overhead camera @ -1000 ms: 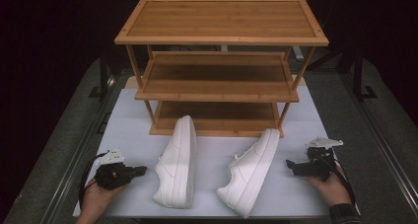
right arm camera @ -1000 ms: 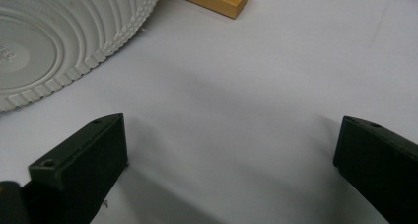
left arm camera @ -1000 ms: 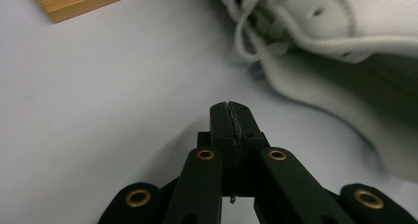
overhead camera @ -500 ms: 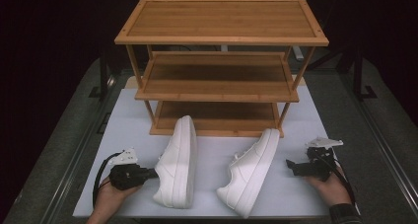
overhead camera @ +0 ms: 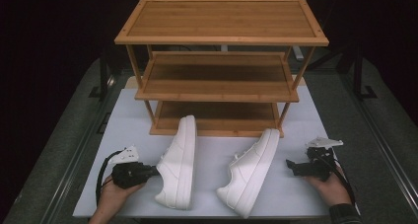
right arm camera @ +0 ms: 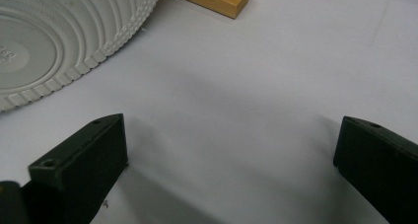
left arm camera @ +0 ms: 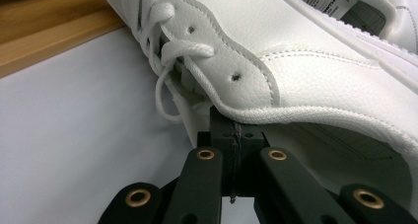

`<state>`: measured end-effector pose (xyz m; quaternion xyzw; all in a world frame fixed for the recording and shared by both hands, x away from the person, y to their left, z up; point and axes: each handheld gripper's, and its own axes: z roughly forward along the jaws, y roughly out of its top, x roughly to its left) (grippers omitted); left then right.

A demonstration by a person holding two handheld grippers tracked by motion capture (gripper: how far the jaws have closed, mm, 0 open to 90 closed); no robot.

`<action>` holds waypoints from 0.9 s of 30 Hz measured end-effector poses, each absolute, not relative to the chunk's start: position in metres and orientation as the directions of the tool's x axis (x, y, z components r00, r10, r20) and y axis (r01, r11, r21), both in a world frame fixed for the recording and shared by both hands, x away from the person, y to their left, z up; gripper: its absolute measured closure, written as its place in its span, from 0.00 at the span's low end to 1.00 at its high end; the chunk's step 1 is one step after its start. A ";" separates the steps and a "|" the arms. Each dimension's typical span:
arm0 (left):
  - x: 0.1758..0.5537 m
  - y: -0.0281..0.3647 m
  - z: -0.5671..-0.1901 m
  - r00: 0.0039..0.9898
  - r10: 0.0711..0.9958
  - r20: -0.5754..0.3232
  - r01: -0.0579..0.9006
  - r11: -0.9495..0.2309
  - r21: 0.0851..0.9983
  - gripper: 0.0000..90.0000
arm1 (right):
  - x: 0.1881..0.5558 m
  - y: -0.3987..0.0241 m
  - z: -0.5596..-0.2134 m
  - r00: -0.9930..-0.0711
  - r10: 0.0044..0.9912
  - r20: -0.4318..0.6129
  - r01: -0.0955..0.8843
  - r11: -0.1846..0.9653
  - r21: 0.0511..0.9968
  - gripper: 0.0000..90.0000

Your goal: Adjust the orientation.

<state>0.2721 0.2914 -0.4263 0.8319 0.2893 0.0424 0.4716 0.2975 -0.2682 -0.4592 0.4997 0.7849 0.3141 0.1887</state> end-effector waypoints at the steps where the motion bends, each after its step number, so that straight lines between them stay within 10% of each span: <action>1: 0.272 0.291 -0.426 0.829 0.520 -0.205 0.441 -0.385 0.811 1.00 | 0.297 -0.268 -0.459 -0.429 0.903 0.018 0.666 0.303 0.682 0.00; 27: 0.282 0.259 -0.411 0.870 0.448 -0.204 0.382 -0.352 0.855 1.00 | 0.297 -0.268 -0.459 -0.430 0.903 0.019 0.665 0.302 0.683 0.00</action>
